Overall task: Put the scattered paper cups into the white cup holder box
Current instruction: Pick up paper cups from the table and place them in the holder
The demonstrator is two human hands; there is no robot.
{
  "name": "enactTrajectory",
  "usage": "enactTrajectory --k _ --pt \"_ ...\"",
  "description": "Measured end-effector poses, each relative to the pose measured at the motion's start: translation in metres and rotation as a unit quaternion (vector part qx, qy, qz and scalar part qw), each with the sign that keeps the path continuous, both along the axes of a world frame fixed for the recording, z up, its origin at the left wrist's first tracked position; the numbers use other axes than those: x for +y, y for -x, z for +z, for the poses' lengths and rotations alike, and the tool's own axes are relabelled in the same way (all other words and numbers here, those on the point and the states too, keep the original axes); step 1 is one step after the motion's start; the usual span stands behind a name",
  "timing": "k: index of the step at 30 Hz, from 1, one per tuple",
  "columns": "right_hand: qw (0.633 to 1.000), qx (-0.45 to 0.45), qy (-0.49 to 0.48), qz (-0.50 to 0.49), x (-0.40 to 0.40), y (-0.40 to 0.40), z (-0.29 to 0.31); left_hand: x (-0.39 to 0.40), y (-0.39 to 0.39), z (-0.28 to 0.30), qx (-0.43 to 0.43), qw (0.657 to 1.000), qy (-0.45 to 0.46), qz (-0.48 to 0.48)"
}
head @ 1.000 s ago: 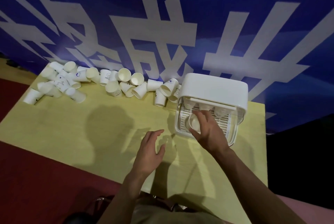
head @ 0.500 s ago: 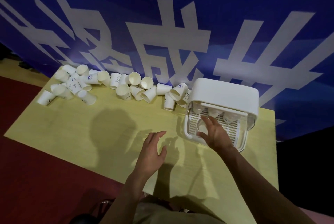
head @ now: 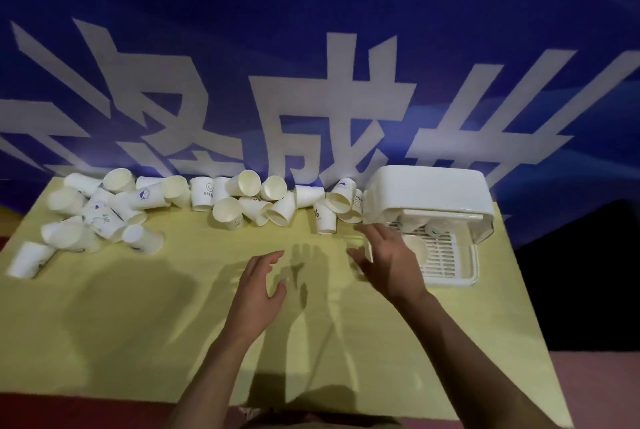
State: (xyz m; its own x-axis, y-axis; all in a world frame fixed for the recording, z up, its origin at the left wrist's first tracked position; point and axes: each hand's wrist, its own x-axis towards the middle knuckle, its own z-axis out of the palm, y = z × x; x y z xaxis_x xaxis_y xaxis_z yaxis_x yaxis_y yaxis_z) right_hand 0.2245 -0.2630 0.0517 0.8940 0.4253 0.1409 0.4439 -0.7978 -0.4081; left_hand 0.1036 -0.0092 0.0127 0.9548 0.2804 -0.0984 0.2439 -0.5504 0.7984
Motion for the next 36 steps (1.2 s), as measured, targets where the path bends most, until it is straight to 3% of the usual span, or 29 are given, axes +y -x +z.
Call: enactTrajectory --k 8,15,26,36 --pt "0.998 0.013 -0.028 0.046 0.194 0.042 0.009 0.195 0.039 -0.003 -0.024 0.997 0.011 0.075" --pt "0.994 0.043 -0.01 0.102 0.288 0.071 0.014 0.319 0.078 -0.001 -0.038 0.987 0.019 0.156" --pt "0.983 0.046 0.046 0.172 0.367 0.067 0.017 0.389 0.12 -0.022 -0.026 0.965 0.033 0.258" --pt "0.977 0.056 0.053 0.199 0.379 0.06 -0.007 0.437 0.08 -0.021 0.026 0.958 -0.062 0.278"
